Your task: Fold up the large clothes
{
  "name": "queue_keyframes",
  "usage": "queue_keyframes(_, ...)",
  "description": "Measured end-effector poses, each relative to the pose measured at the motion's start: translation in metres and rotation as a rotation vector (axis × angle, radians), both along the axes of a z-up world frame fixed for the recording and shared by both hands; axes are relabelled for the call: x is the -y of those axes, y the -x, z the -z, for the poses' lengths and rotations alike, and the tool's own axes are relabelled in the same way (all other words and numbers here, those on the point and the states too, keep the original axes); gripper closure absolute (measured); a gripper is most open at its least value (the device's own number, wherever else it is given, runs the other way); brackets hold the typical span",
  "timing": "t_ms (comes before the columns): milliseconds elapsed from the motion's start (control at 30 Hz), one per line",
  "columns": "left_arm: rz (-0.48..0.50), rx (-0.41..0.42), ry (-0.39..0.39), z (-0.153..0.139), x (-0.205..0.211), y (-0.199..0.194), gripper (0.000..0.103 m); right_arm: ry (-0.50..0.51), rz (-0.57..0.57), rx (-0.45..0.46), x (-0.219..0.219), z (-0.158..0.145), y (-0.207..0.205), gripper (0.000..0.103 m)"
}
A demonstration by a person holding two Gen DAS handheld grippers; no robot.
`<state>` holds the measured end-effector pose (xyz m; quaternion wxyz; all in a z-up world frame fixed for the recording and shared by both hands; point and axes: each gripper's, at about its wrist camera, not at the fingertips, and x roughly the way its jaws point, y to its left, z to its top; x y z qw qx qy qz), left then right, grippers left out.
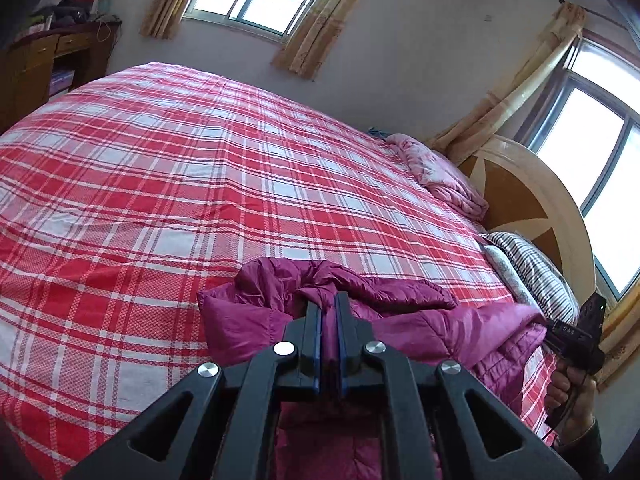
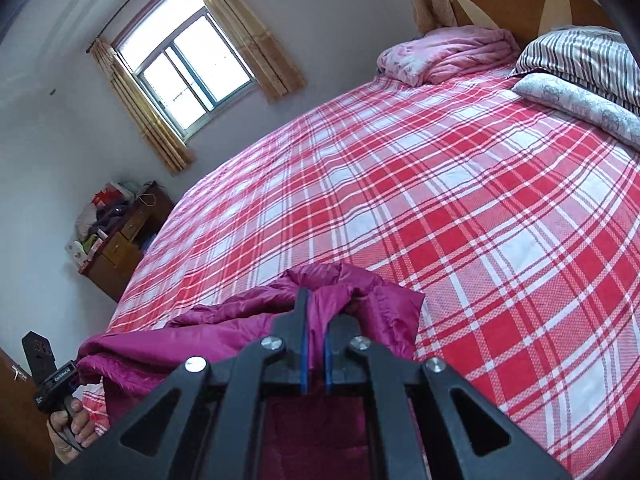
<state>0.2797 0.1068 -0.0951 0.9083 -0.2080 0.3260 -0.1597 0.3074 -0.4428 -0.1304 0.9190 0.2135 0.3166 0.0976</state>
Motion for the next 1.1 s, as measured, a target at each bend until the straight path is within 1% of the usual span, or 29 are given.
queue_keyframes(67, -0.025, 0.003, 0.004, -0.003, -0.007, 0.0, 0.089, 0.003, 0.007, -0.019, 0.001, 0.009, -0.01, 0.096)
queue_keyframes(100, -0.05, 0.019, 0.004, -0.006, -0.012, 0.001, 0.086, 0.003, 0.009, -0.028, 0.002, 0.012, -0.013, 0.096)
queue_keyframes(133, -0.091, 0.034, -0.011, -0.01, -0.017, 0.003, 0.076, 0.001, 0.012, -0.04, 0.003, 0.017, -0.017, 0.096)
queue_keyframes(167, -0.146, 0.055, -0.034, -0.016, -0.024, 0.007, 0.054, -0.004, 0.008, -0.052, 0.003, 0.021, -0.022, 0.096)
queue_keyframes(200, -0.18, 0.085, -0.035, -0.021, -0.028, 0.011, 0.036, -0.007, 0.007, -0.06, 0.002, 0.024, -0.026, 0.096)
queue_keyframes(233, -0.21, 0.129, -0.035, -0.026, -0.03, 0.019, 0.031, -0.01, 0.01, -0.067, 0.001, 0.025, -0.032, 0.096)
queue_keyframes(267, -0.218, 0.148, -0.052, -0.029, -0.026, 0.021, 0.03, -0.011, 0.007, -0.072, -0.001, 0.027, -0.037, 0.096)
queue_keyframes(300, -0.202, 0.161, -0.094, -0.032, -0.014, 0.023, 0.03, -0.005, 0.002, -0.07, -0.004, 0.027, -0.043, 0.095)
queue_keyframes(367, -0.149, 0.191, -0.167, -0.034, 0.016, 0.026, 0.03, -0.002, 0.0, -0.06, -0.011, 0.026, -0.053, 0.094)
queue_keyframes(400, -0.112, 0.204, -0.215, -0.032, 0.037, 0.027, 0.03, -0.003, -0.003, -0.06, -0.014, 0.026, -0.057, 0.092)
queue_keyframes(467, -0.028, 0.217, -0.323, -0.021, 0.081, 0.027, 0.029, 0.003, 0.007, -0.063, -0.018, 0.026, -0.066, 0.091)
queue_keyframes(500, -0.004, 0.22, -0.364, -0.014, 0.099, 0.027, 0.029, 0.016, 0.017, -0.066, -0.02, 0.026, -0.069, 0.087)
queue_keyframes(533, 0.008, 0.215, -0.402, -0.004, 0.113, 0.024, 0.029, 0.028, 0.028, -0.072, -0.021, 0.026, -0.071, 0.079)
queue_keyframes(567, 0.008, 0.193, -0.451, 0.007, 0.126, 0.019, 0.029, 0.033, 0.045, -0.075, -0.022, 0.026, -0.071, 0.075)
queue_keyframes(600, -0.007, 0.174, -0.493, 0.017, 0.135, 0.013, 0.029, 0.027, 0.069, -0.069, -0.023, 0.024, -0.067, 0.06)
queue_keyframes(633, -0.035, 0.156, -0.528, 0.028, 0.141, 0.007, 0.029, 0.022, 0.088, -0.053, -0.023, 0.022, -0.062, 0.035)
queue_keyframes(667, -0.062, 0.134, -0.544, 0.036, 0.141, 0.0, 0.029, 0.024, 0.114, -0.022, -0.025, 0.018, -0.054, 0.022)
queue_keyframes(700, -0.092, 0.1, -0.552, 0.046, 0.139, -0.007, 0.029, 0.038, 0.137, 0.03, -0.029, 0.012, -0.042, 0.008)
queue_keyframes(767, -0.129, 0.033, -0.514, 0.061, 0.129, -0.02, 0.029, 0.076, 0.114, 0.083, -0.043, 0.003, -0.027, 0.007)
queue_keyframes(833, -0.161, 0.005, -0.498, 0.068, 0.123, -0.025, 0.029, 0.11, 0.047, 0.111, -0.065, -0.001, -0.017, 0.008)
queue_keyframes(867, -0.172, 0.002, -0.502, 0.069, 0.122, -0.026, 0.029, 0.14, -0.011, 0.122, -0.083, -0.001, -0.013, 0.009)
queue_keyframes(900, -0.181, -0.002, -0.51, 0.07, 0.123, -0.027, 0.029, 0.182, -0.075, 0.12, -0.102, 0.0, -0.012, 0.01)
queue_keyframes(933, -0.195, -0.012, -0.524, 0.07, 0.123, -0.029, 0.029, 0.227, -0.134, 0.116, -0.121, 0.003, -0.013, 0.014)
queue_keyframes(1000, -0.216, -0.034, -0.527, 0.071, 0.124, -0.032, 0.029, 0.309, -0.226, 0.11, -0.156, 0.012, -0.017, 0.02)
queue_keyframes(1033, -0.221, -0.047, -0.519, 0.071, 0.122, -0.035, 0.029, 0.345, -0.24, 0.095, -0.166, 0.018, -0.021, 0.02)
queue_keyframes(1067, -0.223, -0.062, -0.504, 0.07, 0.119, -0.037, 0.029, 0.387, -0.238, 0.057, -0.175, 0.026, -0.029, 0.02)
queue_keyframes(1100, -0.221, -0.069, -0.494, 0.068, 0.118, -0.037, 0.029, 0.403, -0.228, 0.025, -0.178, 0.033, -0.037, 0.021)
